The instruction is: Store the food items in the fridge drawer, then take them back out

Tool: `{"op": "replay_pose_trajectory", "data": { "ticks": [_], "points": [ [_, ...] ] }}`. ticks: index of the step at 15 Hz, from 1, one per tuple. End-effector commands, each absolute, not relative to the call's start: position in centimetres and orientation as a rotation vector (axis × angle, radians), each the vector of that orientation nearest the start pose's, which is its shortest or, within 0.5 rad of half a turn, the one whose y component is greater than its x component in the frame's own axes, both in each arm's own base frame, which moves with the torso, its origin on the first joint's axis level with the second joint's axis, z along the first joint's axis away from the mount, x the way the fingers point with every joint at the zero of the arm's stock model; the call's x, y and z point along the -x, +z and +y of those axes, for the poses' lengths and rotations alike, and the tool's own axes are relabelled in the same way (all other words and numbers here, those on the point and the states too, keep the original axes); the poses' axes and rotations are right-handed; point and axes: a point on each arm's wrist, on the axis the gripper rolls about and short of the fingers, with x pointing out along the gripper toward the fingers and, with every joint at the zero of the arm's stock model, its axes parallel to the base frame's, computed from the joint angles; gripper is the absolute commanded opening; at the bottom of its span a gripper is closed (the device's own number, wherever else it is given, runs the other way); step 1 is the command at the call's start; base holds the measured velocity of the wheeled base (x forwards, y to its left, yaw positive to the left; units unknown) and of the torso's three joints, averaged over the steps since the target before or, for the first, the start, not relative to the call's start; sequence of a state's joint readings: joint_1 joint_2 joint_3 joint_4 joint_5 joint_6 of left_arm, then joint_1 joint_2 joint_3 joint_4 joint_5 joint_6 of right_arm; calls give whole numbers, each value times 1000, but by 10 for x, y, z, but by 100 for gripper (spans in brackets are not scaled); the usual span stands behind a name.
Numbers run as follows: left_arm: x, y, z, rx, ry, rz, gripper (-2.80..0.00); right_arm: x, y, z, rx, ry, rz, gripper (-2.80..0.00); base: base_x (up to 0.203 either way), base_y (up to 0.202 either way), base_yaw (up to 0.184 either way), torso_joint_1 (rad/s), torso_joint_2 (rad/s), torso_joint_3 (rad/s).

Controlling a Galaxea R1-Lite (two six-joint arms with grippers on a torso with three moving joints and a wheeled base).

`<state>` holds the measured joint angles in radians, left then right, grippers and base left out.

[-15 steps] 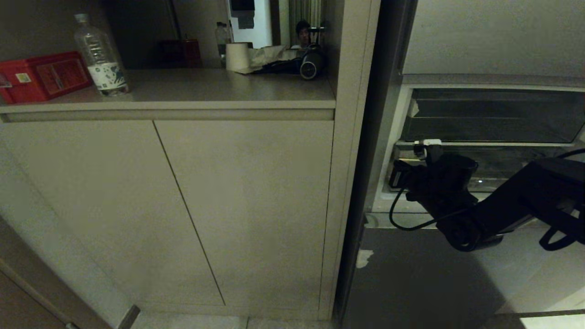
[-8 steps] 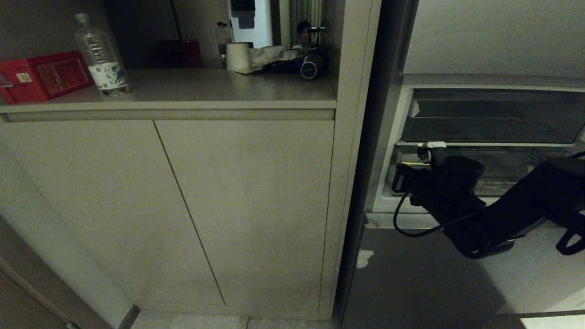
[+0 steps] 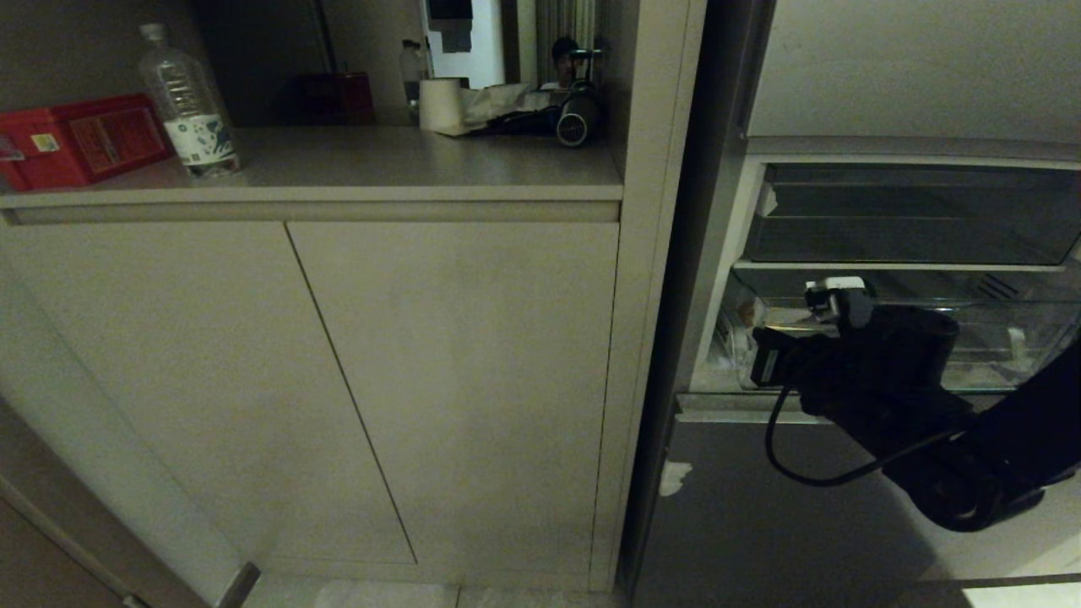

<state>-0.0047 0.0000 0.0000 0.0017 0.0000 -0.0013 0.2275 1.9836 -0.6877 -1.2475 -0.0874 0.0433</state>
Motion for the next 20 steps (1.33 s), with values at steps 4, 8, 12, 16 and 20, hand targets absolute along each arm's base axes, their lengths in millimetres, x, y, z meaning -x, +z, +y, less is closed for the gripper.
{"op": "replay_pose_trajectory", "data": {
  "ticks": [4, 8, 12, 16, 20],
  "points": [
    [23, 75, 0, 2, -5, 3, -280, -289, 136, 69, -40, 146, 54, -252, 0, 0, 0, 0, 0, 0],
    [23, 75, 0, 2, -5, 3, -280, -277, 134, 67, -48, 149, 72, 0, 0, 0, 0, 0, 0, 0],
    [23, 75, 0, 2, -5, 3, -280, -245, 134, 68, -48, 181, 100, 0, 0, 0, 0, 0, 0, 0],
    [23, 75, 0, 2, -5, 3, -280, -220, 157, 59, -59, 162, 35, 0, 0, 0, 0, 0, 0, 0],
    [23, 75, 0, 2, -5, 3, -280, -231, 193, 38, -45, 59, 74, 0, 0, 0, 0, 0, 0, 0]
  ]
}}
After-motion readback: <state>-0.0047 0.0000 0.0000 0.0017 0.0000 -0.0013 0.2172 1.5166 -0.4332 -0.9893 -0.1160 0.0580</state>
